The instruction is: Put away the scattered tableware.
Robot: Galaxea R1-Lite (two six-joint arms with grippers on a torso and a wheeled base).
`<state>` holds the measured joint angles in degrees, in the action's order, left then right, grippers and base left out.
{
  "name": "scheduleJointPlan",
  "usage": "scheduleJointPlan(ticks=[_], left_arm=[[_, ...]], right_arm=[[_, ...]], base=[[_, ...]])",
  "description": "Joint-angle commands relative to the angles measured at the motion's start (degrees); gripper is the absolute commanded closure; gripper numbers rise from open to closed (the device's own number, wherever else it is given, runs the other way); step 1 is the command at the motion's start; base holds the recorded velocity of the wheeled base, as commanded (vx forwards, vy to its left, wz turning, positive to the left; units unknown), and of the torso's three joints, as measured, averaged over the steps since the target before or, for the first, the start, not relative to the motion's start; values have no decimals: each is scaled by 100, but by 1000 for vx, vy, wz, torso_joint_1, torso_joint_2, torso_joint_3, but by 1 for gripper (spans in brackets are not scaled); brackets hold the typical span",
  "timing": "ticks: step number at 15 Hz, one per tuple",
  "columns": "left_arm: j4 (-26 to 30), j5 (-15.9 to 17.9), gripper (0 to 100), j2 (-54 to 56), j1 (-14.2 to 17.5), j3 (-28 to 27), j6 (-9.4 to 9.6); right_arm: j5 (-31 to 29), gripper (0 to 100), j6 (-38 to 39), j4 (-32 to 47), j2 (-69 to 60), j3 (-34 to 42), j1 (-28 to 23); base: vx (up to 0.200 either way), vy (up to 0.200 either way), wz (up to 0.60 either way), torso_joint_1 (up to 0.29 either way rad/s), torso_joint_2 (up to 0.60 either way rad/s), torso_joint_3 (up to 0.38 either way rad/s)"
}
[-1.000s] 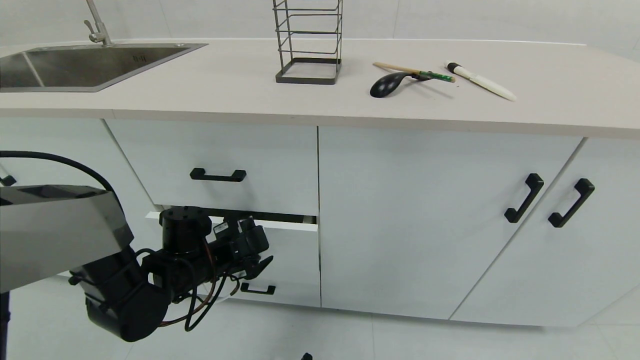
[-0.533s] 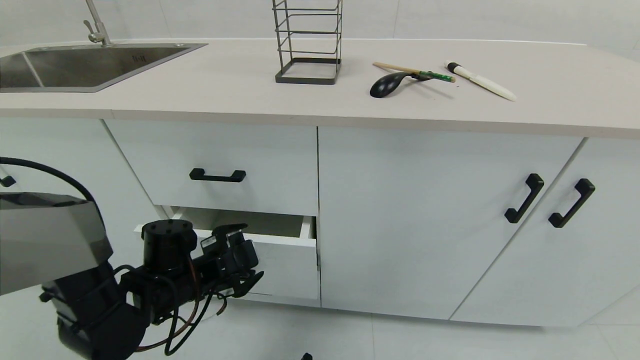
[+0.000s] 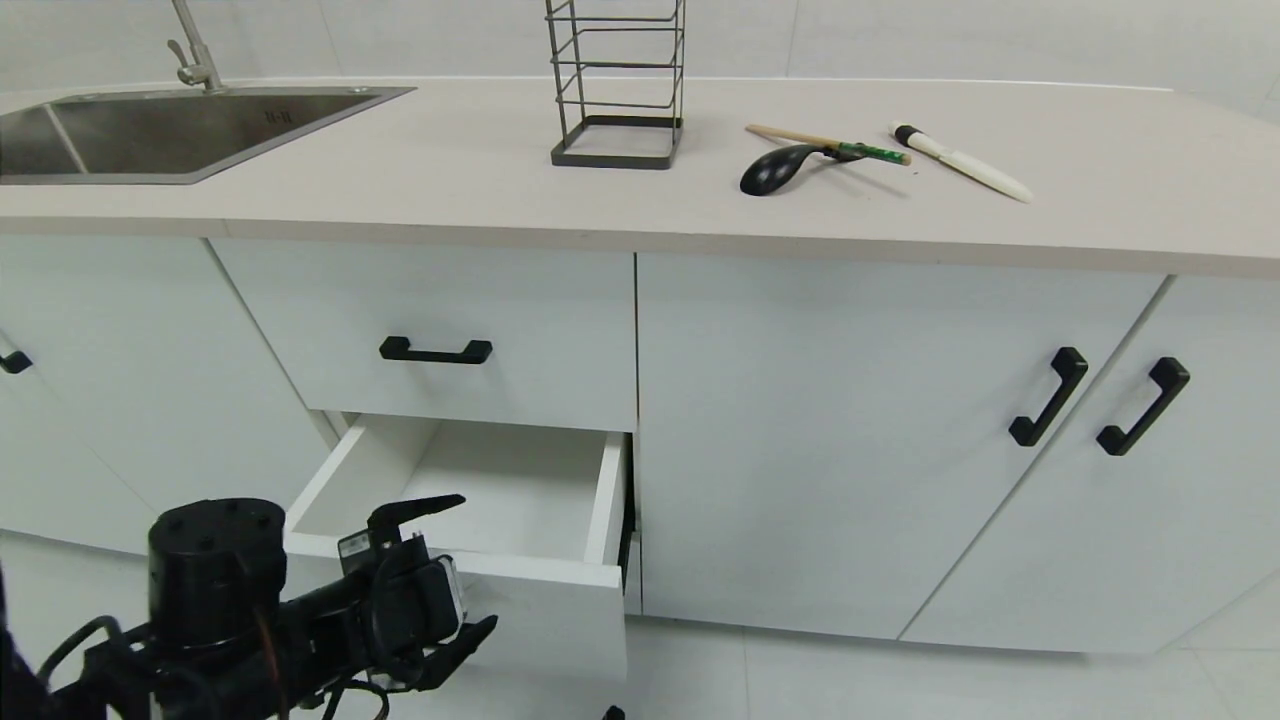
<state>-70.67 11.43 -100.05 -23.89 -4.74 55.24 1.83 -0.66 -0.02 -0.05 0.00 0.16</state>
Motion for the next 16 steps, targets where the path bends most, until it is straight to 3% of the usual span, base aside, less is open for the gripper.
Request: scheduleJointPlan(ticks=[1, 3, 4, 6, 8, 9, 10, 11, 12, 13, 14, 16], left_arm=[[18, -10, 0, 926, -291, 378, -13], [106, -18, 0, 1409, -432, 465, -4], [361, -80, 0, 1928, -687, 457, -13], [774, -317, 0, 2473, -704, 351, -66], [1178, -704, 0, 2604, -599, 272, -1111], [1205, -994, 0, 2534, -669, 263, -1410], [1205, -1574, 0, 2024, -1030, 70, -2175], [1187, -1838, 0, 1673, -1100, -141, -2491], [1178, -1987, 0, 1295, -1100, -378, -2676], [1178, -2005, 0, 1040, -1100, -519, -2781], [1187, -2031, 0, 390, -1074, -932, -3098], [1240, -2049, 0, -190, -986, -1811, -3247]], right_arm=[[2, 100, -4, 2, 5, 0, 2], [2, 100, -4, 2, 5, 0, 2], [2, 100, -4, -6, 5, 0, 2], [2, 100, -4, 2, 5, 0, 2], [2, 100, -4, -6, 5, 0, 2], [2, 100, -4, 2, 5, 0, 2], [2, 100, -4, -6, 5, 0, 2], [2, 100, 4, 2, 5, 0, 2], [2, 100, -4, -6, 5, 0, 2], [2, 100, -4, 2, 5, 0, 2], [2, 100, -4, 2, 5, 0, 2], [2, 100, -4, -6, 5, 0, 2]], base=[[0, 0, 0, 0, 0, 0], [0, 0, 0, 0, 0, 0], [0, 0, 0, 0, 0, 0], [0, 0, 0, 0, 0, 0], [0, 0, 0, 0, 0, 0], [0, 0, 0, 0, 0, 0], [0, 0, 0, 0, 0, 0], [0, 0, 0, 0, 0, 0], [0, 0, 0, 0, 0, 0], [0, 0, 0, 0, 0, 0], [0, 0, 0, 0, 0, 0], [0, 0, 0, 0, 0, 0]])
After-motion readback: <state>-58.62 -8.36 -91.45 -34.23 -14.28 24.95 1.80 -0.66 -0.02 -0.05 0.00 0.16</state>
